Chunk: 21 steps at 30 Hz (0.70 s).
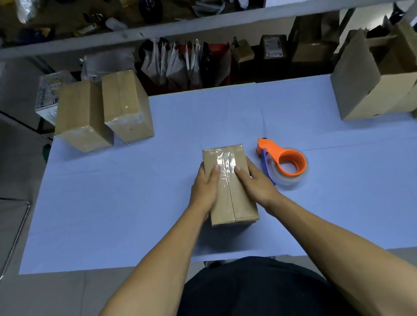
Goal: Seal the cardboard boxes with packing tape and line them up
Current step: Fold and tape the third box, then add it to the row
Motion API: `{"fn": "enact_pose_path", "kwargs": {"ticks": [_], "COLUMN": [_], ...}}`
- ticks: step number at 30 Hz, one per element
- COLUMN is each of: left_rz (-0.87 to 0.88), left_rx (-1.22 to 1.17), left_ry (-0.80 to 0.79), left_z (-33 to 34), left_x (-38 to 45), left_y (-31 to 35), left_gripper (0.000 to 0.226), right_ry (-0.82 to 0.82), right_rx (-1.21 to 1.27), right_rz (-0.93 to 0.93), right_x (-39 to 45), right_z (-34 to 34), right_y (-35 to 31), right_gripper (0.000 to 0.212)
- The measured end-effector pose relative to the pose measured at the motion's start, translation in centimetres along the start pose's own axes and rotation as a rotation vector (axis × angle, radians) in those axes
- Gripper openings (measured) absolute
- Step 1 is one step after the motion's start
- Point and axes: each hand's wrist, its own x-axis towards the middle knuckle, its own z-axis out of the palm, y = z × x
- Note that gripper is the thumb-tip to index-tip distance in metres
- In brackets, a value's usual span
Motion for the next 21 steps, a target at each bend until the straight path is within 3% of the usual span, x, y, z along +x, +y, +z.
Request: {"fn": "enact_pose_path", "kwargs": {"ticks": [2, 6, 11, 21], "left_rz": [0.013, 0.050, 0.041, 0.041], "left_rx": [-0.007, -0.065, -0.114, -0.225], "left_ry": [-0.017, -0.072, -0.094, -0.095], "left_z": [0.0, -0.7, -0.2, -0.5], "left_x": [-0.2, -2.0, -2.7, -0.3], "left_y": [0.1, -1.1, -2.8, -2.5], "left_gripper": [0.050, 0.049, 0.065, 0.057], "right_ry": [0.014, -0.011, -0.048, -0.053], "right_rx": [0.027, 0.124, 0.191, 0.192], "right_rz": [-0.021, -0.019, -0.019, -0.016], "right_x": [-0.1, -0.3, -0.4, 2.0], "right_z": [0.0, -0.1, 0.7, 1.4], "right_y": [0.2, 1.6, 3.2, 1.8], "right_gripper": [0.040, 0.069, 0.070, 0.077]}}
